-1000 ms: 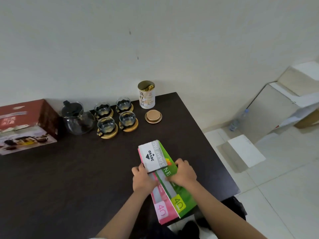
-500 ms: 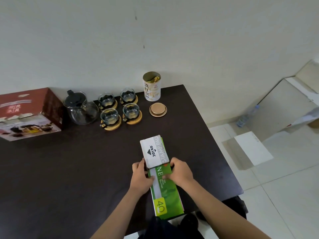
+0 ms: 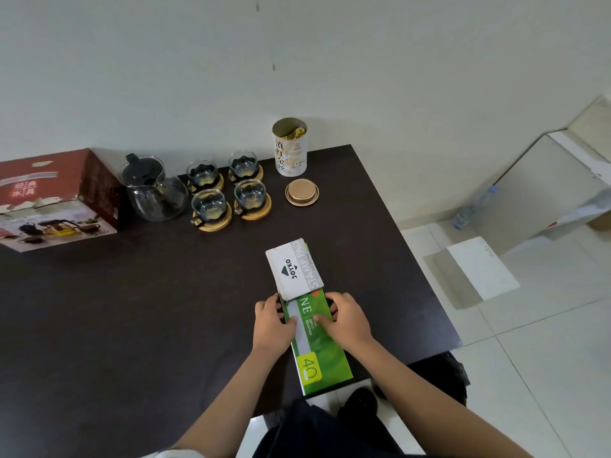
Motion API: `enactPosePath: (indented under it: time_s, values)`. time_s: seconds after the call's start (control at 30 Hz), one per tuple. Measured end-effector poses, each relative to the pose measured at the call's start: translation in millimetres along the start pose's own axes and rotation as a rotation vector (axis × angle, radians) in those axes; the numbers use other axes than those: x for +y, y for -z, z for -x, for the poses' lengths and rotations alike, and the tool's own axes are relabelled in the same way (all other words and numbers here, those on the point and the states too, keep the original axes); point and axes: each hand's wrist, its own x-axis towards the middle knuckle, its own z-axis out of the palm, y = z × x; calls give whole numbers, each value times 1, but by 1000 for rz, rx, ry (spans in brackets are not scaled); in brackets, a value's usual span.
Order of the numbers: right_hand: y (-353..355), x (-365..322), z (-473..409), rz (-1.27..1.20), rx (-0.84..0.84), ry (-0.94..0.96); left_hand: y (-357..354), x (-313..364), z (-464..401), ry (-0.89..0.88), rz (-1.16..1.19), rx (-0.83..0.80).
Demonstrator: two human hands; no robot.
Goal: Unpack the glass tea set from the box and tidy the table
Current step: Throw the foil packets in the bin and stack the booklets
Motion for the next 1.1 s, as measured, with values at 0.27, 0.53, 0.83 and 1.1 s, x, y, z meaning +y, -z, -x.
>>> enactPosePath:
  time_s: [0.27, 0.53, 0.83, 1.1]
  values:
    - [-8, 35, 69, -98, 68, 19, -12, -21, 58, 11, -9, -33]
    - [-5, 44, 102, -228, -9, 26, -13, -30, 87, -68, -87, -173]
    - [-4, 42, 97, -125, -24, 44, -14, -36, 87, -141, -148, -219]
    - [-1, 38, 90, -107, -36, 15, -15, -42, 82, -158, -170, -271]
